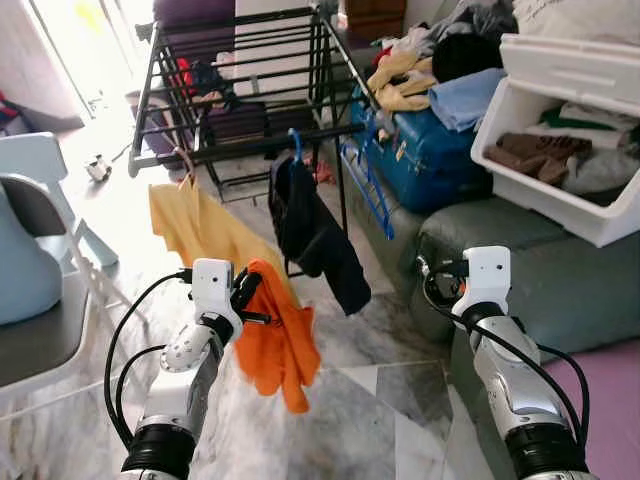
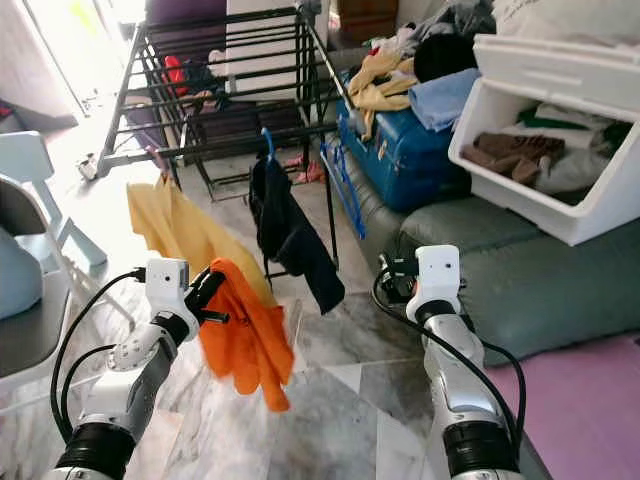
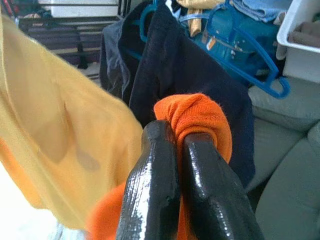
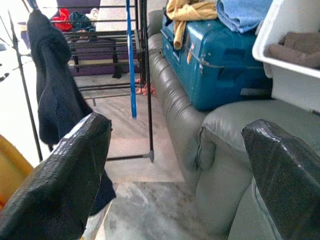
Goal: Hang hanger
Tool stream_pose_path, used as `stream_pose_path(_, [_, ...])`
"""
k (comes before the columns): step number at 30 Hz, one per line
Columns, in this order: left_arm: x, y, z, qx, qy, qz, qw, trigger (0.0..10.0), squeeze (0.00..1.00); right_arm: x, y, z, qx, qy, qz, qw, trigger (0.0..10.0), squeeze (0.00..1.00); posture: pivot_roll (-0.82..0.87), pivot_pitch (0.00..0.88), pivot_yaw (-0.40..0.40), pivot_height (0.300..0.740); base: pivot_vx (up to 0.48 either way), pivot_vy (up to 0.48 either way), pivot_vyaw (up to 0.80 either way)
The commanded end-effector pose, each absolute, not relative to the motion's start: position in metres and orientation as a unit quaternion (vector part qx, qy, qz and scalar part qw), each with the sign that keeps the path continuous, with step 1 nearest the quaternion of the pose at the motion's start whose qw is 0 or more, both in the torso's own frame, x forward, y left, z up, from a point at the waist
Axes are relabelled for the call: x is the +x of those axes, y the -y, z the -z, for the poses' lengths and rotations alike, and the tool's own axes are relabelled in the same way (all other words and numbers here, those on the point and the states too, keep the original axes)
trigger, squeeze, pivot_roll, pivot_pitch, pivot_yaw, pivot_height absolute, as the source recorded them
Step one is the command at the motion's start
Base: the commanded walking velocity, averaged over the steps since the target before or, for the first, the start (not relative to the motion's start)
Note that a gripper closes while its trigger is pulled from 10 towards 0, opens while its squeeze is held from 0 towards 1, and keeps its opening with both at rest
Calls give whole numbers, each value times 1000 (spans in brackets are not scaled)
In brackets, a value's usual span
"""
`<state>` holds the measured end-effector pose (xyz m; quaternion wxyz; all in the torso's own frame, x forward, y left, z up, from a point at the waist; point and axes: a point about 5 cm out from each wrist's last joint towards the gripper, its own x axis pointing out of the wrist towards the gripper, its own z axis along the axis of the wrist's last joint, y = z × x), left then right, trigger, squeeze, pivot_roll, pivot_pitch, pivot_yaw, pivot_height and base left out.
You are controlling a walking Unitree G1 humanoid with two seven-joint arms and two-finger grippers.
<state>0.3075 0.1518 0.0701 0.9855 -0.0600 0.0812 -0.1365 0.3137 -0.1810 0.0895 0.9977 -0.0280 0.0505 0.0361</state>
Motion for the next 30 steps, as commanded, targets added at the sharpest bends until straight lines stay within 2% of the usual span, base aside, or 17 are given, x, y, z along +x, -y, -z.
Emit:
stream_pose_path(1, [311, -163, -77, -51, -74, 126, 988, 10000, 0, 318, 170, -93, -31, -41, -50, 997, 10000, 0, -126, 0, 61, 740, 390, 277, 0])
stream_pose_path(21, [312, -162, -78, -43, -70, 130, 988, 10000, 0, 326, 175, -99, -47, -32, -43, 997, 10000, 0, -125, 0, 65, 740, 381, 291, 0])
stream_pose_path(30, [311, -161, -76, -43, -76, 131, 988, 10000, 0, 330, 179, -101, -64, -28, -26, 997, 10000, 0, -123, 0, 65, 740, 476, 0, 0])
